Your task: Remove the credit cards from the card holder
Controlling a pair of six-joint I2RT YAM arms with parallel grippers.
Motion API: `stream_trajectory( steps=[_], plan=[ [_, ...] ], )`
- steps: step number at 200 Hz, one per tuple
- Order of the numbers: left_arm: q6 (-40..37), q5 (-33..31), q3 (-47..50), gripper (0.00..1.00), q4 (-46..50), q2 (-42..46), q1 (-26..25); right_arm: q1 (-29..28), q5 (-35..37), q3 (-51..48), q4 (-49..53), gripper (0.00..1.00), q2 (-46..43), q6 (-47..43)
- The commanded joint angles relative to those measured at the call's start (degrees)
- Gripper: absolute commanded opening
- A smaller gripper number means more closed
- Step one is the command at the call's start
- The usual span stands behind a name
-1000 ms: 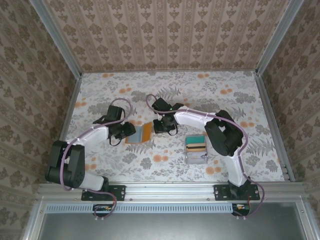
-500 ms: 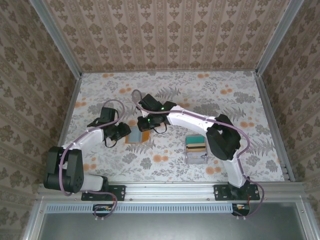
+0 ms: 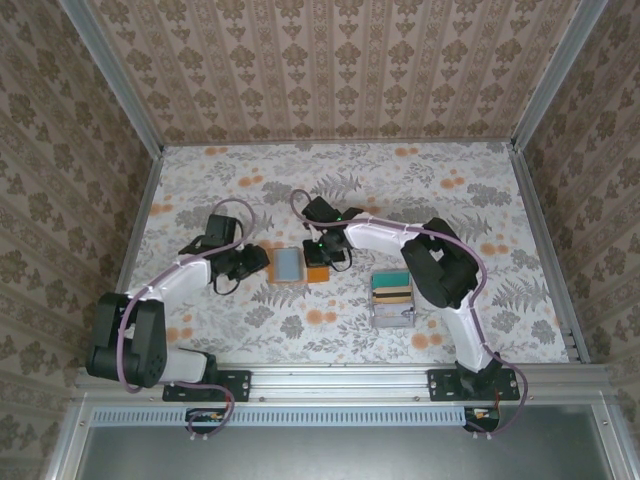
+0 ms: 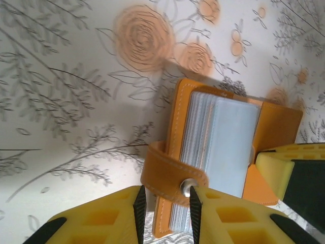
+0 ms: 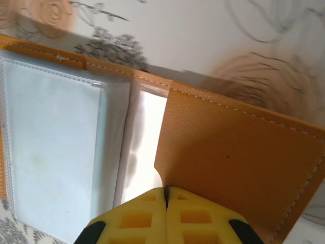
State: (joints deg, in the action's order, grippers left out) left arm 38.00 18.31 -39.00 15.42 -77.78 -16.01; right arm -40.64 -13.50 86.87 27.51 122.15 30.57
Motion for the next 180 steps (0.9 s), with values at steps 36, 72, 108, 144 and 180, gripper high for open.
stream_trajectory(
  steps=[36,72,108,144,180],
  plan=[
    [3.80,0.87,-1.97,0.32,-4.14,-4.24,-6.15,0.74,1.48,-2.91,1.41,0.00,-1.30,-2.36],
    [3.78,0.42,-3.27,0.32,-4.46,-6.06,-6.75,0.74,1.18,-0.92,2.16,0.03,-3.64,-2.08],
    [3.05,0.29,-4.55,0.32,-3.77,-7.04,-6.75,0.74,2.14,1.47,5.26,0.05,-5.86,-2.81],
    [3.00,0.47,-4.76,0.32,-3.99,-7.34,-6.74,0.74,2.48,0.42,6.01,0.07,-6.99,-3.17],
    [3.05,1.14,-4.93,0.32,-4.60,-8.31,-6.86,0.94,3.42,-2.30,5.30,0.06,-5.91,-3.54]
  ],
)
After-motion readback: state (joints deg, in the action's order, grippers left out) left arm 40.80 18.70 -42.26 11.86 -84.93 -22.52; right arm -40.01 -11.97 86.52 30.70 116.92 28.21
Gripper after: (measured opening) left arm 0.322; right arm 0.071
